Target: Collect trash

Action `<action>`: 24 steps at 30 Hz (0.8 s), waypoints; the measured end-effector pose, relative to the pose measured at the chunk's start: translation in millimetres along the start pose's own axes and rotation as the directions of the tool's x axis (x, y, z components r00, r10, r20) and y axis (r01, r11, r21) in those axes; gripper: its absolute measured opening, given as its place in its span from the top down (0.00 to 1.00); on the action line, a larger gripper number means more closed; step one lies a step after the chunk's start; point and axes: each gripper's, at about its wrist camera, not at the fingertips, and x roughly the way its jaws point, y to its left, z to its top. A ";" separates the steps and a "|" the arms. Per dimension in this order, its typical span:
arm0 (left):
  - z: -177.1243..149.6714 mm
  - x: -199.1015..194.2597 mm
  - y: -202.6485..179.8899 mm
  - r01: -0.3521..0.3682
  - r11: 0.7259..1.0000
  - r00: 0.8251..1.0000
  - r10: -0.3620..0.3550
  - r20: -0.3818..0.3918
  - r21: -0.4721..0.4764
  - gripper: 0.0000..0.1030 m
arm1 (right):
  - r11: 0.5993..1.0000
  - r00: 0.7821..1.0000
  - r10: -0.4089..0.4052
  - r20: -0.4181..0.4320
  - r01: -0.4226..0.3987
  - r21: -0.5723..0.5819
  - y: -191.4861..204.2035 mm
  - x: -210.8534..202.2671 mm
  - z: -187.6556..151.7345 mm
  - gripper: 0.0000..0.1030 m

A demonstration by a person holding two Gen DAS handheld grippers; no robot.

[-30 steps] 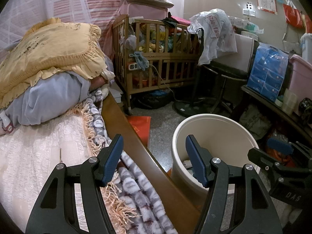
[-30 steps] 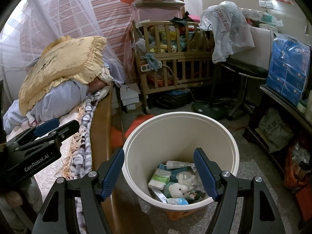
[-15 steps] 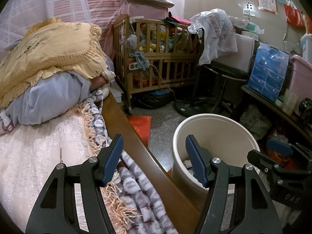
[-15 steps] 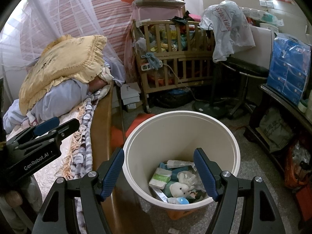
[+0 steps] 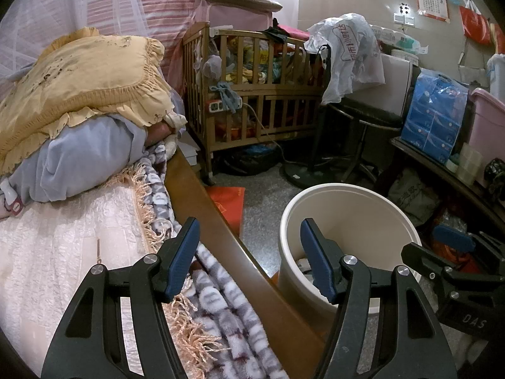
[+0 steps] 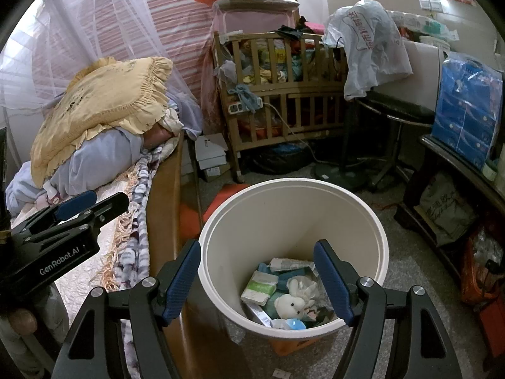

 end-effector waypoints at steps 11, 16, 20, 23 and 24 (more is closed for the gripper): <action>-3.4 1.1 2.3 0.005 1.000 1.000 -0.005 -0.010 0.013 0.37 | 1.000 1.000 0.001 -0.003 -0.001 -0.003 0.6 0.3 -1.0 0.30; -4.5 1.9 4.6 0.006 1.000 1.000 -0.006 -0.009 0.016 0.37 | 1.000 1.000 0.001 -0.004 -0.001 -0.002 1.9 0.9 -1.2 0.30; -4.2 1.5 3.3 0.007 1.000 1.000 -0.007 -0.010 0.018 0.37 | 1.000 1.000 0.002 -0.007 -0.002 -0.001 3.1 1.5 -1.0 0.30; -4.1 1.4 2.8 0.007 1.000 1.000 -0.006 -0.007 0.022 0.37 | 1.000 1.000 0.002 -0.006 -0.002 -0.004 2.9 1.6 -1.0 0.30; -4.3 1.1 1.8 0.007 1.000 1.000 -0.007 -0.004 0.027 0.37 | 1.000 1.000 0.002 -0.006 -0.002 -0.005 3.5 1.4 -1.4 0.30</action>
